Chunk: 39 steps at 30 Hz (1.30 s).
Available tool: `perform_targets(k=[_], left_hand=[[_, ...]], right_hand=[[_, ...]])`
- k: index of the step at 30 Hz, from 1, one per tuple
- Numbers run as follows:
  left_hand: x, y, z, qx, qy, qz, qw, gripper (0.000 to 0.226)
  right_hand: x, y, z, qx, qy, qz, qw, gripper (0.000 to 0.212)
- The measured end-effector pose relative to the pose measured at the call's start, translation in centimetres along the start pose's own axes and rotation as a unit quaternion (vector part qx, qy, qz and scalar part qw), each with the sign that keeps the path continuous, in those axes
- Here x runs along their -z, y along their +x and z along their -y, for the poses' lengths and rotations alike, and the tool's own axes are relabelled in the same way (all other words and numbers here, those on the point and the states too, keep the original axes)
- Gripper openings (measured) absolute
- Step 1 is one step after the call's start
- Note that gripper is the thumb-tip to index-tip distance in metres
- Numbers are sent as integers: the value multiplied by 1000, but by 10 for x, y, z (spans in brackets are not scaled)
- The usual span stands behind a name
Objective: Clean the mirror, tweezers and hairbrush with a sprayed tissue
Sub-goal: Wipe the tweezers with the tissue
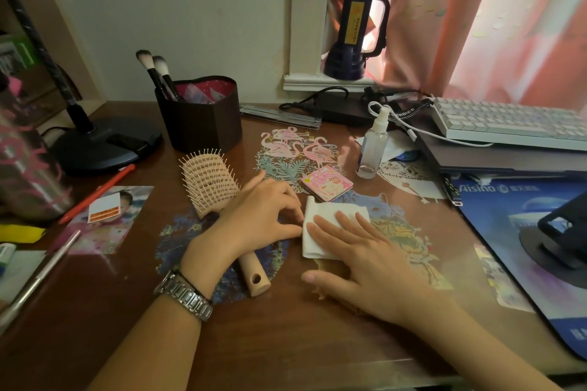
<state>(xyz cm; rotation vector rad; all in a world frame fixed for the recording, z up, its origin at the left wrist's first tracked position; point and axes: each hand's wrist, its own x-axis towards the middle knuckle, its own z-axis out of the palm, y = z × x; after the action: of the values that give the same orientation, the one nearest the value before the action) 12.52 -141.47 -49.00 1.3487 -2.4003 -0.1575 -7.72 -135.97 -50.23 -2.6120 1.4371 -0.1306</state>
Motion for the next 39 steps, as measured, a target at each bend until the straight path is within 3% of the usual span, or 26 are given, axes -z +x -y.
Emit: perform_targets(k=[20,29,39], left_hand=[[2,-2,1,7,0,-3,1000,14],[3,-2,-1,13,2,6,1000,17],[10,-1,8,65,74,-29,995,17]], right_hand=[[2,4,2,-2,-16,4,1000,79],[10,-22,-37,-51,-31,11,998,77],[2,-24,-41,-63,17,-26,998,71]])
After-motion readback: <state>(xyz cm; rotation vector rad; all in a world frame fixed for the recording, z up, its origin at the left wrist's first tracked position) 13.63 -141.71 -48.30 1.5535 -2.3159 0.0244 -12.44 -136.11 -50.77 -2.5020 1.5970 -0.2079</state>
